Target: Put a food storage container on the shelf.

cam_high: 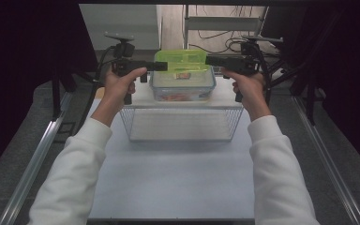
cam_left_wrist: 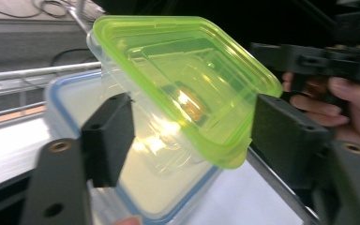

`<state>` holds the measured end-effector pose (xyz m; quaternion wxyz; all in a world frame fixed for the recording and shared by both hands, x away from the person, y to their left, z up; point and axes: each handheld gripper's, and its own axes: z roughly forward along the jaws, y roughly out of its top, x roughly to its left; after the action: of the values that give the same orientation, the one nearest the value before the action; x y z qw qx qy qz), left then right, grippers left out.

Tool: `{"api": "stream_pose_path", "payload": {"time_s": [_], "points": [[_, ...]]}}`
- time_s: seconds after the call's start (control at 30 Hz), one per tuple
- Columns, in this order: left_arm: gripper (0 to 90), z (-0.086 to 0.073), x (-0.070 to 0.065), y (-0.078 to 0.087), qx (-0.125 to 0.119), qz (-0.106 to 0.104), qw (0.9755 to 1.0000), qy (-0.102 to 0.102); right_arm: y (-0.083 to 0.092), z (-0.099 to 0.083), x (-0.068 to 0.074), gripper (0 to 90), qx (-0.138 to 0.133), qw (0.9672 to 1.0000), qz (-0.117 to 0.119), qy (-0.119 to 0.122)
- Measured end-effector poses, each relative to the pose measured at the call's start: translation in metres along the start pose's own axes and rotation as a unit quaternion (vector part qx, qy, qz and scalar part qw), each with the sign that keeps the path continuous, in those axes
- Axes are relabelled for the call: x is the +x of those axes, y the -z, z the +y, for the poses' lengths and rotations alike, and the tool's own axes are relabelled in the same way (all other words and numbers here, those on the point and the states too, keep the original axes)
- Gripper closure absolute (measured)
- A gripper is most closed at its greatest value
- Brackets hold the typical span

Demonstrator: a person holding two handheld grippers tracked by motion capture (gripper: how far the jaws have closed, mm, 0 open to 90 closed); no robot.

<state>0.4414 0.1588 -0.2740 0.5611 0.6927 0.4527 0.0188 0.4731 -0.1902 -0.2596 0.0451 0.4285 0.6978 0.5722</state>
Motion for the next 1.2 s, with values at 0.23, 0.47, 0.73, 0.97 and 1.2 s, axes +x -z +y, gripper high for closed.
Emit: {"api": "stream_pose_path", "payload": {"time_s": [0.23,0.47,0.73,0.97,1.2], "points": [[22.1,0.002,0.005,-0.001,-0.002,-0.018,0.9998,0.003,0.011,-0.005,0.006,41.1,0.001,0.9999,0.007,0.013],[15.2,0.004,0.004,0.009,-0.01,0.002,0.9999,-0.002,0.024,-0.012,0.007,41.2,0.001,0.9997,0.011,0.021],[15.9,-0.017,0.009,0.039,-0.023,0.004,0.9997,-0.002,0.042,-0.032,0.008,41.2,0.004,0.9993,0.02,0.031],[16.9,-0.054,0.011,0.062,-0.013,0.002,0.9999,-0.009,0.054,-0.053,0.01,39.8,0.015,0.9983,0.036,0.042],[18.1,-0.104,0.008,0.081,0.03,0.004,0.9989,-0.035,0.068,-0.086,0.011,37.9,0.053,0.9958,0.037,0.064]]}}
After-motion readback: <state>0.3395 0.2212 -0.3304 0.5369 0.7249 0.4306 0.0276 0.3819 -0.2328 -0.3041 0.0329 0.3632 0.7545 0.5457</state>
